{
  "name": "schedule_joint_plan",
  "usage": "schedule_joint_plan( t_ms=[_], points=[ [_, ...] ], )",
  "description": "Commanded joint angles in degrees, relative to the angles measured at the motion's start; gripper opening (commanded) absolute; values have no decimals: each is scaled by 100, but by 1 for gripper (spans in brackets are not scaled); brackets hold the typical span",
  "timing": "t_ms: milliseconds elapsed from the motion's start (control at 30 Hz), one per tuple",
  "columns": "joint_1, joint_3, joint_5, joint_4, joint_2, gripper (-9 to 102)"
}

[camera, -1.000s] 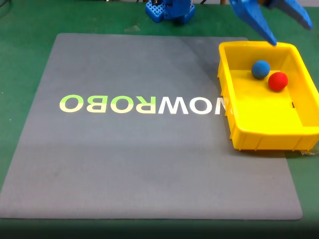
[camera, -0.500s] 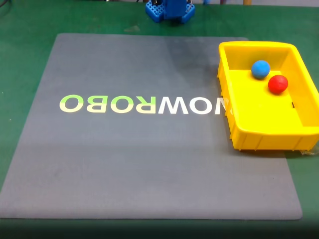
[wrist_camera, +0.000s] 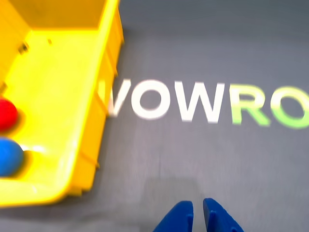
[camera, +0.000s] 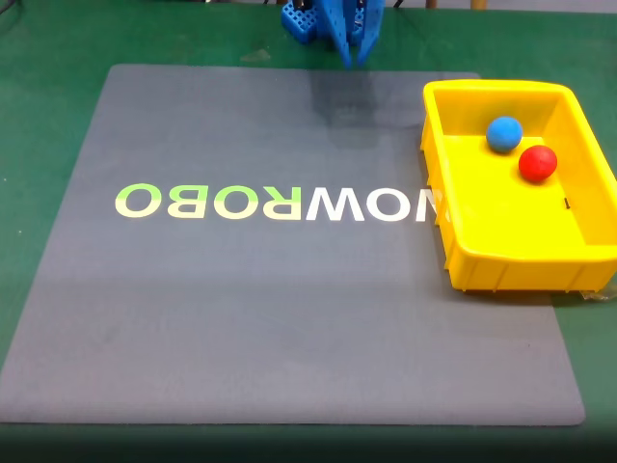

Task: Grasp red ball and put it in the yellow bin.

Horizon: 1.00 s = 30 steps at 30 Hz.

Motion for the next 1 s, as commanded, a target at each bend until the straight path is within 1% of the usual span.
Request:
schedule_joint_plan(
  t_ms=[0,300,500,833,967],
  points=[
    [158,246,0,132,404,0],
    [334,1204,-114,791,1107,0],
    [483,1767,-185,1046,1459,0],
    [598,1819,-149,1846,1723,0],
    [492,1828,-123,2461,1731,0]
  ],
)
